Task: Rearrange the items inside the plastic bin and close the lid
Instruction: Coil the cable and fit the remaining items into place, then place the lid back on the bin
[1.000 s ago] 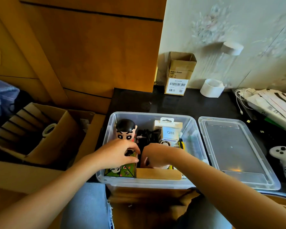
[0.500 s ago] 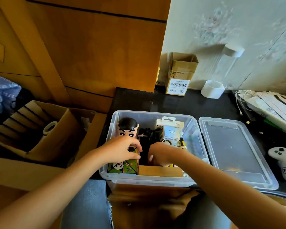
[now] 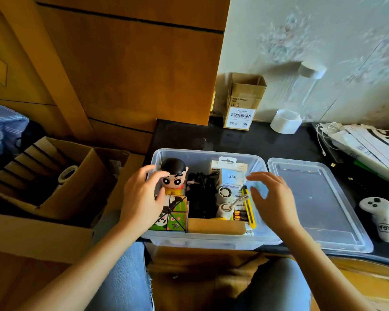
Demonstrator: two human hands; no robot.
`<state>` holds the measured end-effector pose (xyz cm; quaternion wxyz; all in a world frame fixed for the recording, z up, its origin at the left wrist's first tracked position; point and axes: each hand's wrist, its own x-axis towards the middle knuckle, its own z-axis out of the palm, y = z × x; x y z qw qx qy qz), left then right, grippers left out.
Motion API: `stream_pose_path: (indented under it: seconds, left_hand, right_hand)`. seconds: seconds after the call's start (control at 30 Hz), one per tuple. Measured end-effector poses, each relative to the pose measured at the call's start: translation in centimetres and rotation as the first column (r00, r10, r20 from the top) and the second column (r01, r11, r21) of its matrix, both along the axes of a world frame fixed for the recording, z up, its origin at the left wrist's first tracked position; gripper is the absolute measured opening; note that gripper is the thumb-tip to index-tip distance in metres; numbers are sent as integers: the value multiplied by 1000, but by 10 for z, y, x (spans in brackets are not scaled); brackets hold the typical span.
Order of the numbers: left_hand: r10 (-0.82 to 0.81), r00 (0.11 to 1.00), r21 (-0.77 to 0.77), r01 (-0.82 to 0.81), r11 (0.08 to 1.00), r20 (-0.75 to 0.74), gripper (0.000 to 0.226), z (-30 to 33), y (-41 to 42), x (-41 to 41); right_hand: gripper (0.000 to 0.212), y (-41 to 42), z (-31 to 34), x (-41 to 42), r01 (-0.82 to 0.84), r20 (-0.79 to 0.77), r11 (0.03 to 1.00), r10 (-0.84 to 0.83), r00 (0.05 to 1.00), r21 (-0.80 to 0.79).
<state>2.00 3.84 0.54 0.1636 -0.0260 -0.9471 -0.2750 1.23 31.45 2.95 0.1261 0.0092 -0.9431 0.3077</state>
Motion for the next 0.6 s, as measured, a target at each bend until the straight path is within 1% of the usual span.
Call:
stream_pose_path:
  seconds: [0.07, 0.17, 0.23, 0.27, 0.33, 0.47, 0.6]
  left_hand:
    - [68, 996, 95, -72, 993, 53, 45, -4, -3, 4]
    - [127, 980, 277, -166, 946, 154, 52, -8, -3, 8]
    - [151, 968, 346, -215, 913, 202, 50, -11, -1, 10]
    - [161, 965, 365, -229, 902, 207, 49, -12, 0, 10]
    - [181, 963, 401, -250, 881, 202, 49, -13, 1, 10]
    - [206, 957, 403, -273, 873, 202, 47, -14, 1, 3]
    - [180, 964, 430, -249, 868, 195, 47, -11, 3, -7]
  right_hand:
    - [30, 10, -7, 9, 86, 3, 995, -86, 996, -46]
    - [41, 22, -20, 20, 214, 102, 967, -201, 974, -141]
    - [44, 25, -28, 26, 264, 182, 937, -226, 957, -227]
    - [43, 25, -31, 28, 275, 207, 924, -224, 952, -265]
    - [40, 23, -37, 32, 268, 200, 911, -212, 957, -313]
    - [42, 17, -42, 30, 287, 201, 875, -223, 954, -389]
    - [39, 14, -40, 23, 304, 181, 862, -250, 951, -406]
